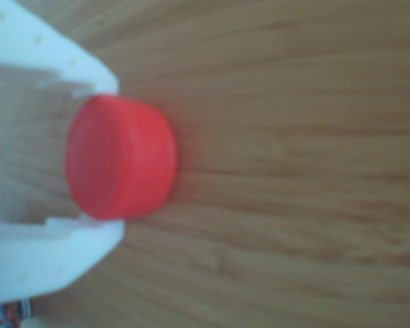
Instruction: Grasp a red cap and put it in the cup.
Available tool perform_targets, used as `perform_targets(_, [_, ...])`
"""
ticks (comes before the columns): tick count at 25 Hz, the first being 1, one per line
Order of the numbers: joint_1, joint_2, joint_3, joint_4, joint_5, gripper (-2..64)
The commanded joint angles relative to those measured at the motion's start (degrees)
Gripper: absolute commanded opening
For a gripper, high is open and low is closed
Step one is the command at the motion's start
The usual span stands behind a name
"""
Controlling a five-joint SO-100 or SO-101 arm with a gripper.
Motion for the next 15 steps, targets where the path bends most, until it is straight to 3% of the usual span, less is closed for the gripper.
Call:
perform_targets(1, [1.3,1.8,-1.4,-0.7,0.0,-0.4])
perform_targets(7, [3.7,7.8,-1.7,0.3,0.0,-0.4])
perform_targets(15, [8.5,15.3,-7.1,9.2,-3.1,-0.4])
